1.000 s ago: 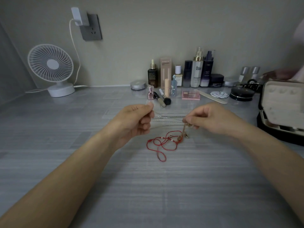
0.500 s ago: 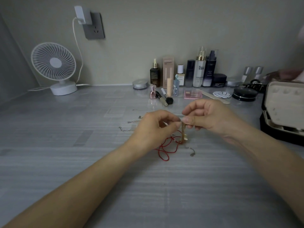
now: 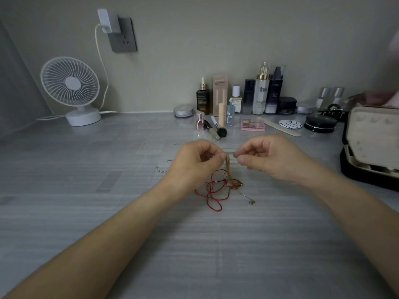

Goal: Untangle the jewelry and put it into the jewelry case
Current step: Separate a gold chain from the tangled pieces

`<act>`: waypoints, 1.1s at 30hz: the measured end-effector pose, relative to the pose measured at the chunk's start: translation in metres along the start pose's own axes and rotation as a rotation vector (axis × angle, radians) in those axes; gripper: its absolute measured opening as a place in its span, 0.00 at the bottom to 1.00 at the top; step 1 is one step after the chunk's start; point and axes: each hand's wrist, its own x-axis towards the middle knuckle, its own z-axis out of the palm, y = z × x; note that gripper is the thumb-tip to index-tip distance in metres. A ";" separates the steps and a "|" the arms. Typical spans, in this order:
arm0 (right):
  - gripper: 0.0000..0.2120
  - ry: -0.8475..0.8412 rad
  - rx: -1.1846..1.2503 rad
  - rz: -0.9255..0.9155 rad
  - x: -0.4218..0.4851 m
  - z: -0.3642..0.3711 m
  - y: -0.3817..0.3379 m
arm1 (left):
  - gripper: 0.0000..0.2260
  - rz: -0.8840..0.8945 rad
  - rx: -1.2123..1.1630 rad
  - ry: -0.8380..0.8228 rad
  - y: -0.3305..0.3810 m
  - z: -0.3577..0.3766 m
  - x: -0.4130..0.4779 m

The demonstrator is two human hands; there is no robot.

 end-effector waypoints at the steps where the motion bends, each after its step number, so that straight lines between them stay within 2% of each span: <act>1: 0.05 -0.005 -0.022 -0.017 0.000 0.003 0.000 | 0.08 0.000 -0.006 -0.006 0.000 0.000 0.000; 5: 0.00 0.019 -0.157 -0.075 -0.002 0.012 0.003 | 0.08 0.025 0.016 -0.025 0.001 0.003 -0.002; 11: 0.08 0.091 -0.181 -0.100 -0.002 0.005 0.004 | 0.07 0.011 0.029 -0.016 -0.002 0.000 -0.001; 15: 0.06 0.130 -0.146 -0.085 -0.001 0.004 0.004 | 0.10 0.022 0.067 -0.027 -0.003 0.001 -0.001; 26: 0.03 0.065 -0.122 -0.032 0.002 -0.006 0.006 | 0.08 0.006 0.031 -0.036 -0.006 -0.003 0.002; 33: 0.06 0.066 -0.261 0.008 0.006 -0.008 0.013 | 0.11 -0.001 0.152 -0.034 -0.009 -0.007 0.004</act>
